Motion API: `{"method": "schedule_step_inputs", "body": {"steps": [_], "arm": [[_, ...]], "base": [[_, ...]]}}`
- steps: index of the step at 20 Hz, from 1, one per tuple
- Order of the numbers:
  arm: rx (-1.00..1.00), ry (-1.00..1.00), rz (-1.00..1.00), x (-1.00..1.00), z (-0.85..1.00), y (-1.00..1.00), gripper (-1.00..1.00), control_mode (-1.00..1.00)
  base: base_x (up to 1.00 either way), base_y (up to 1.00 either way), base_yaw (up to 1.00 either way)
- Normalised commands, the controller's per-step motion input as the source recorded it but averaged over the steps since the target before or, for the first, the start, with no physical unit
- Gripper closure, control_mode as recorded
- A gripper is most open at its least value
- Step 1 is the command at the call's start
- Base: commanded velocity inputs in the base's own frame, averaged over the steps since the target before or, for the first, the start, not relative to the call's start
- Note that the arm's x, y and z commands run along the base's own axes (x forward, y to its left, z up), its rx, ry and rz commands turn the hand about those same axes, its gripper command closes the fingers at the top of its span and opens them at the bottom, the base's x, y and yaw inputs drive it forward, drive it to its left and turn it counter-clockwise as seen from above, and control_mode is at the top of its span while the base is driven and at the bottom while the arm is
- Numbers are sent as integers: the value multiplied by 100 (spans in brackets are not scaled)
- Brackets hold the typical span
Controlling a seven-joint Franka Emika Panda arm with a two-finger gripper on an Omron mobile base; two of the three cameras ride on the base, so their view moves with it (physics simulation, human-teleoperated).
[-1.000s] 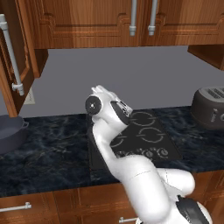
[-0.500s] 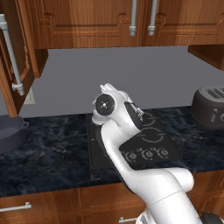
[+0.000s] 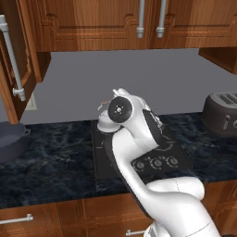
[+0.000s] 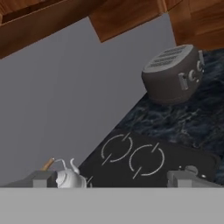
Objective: Pick the kettle from the cabinet and place it on a stove burner. Then pick the pot from the counter and place it on another stove burner. Finally, turn both burners on.
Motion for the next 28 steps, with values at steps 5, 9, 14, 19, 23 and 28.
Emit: {"method": "schedule_step_inputs", "body": {"steps": [5, 9, 14, 19, 23, 28], "arm": [[6, 0, 0, -62, 0, -22, -100, -100], [5, -1, 0, -59, -3, -30, -100, -100], [3, -8, 0, -63, -5, -25, -100, -100], [3, -4, 0, -44, 0, -12, -100, -100], [0, 0, 0, 0, 0, 0, -100, -100], [0, -8, 0, -27, -1, 0, -100, 100]], "base": [[0, 0, 0], [0, 0, 0], [0, 0, 0], [0, 0, 0], [0, 0, 0], [-14, 0, -1]]}}
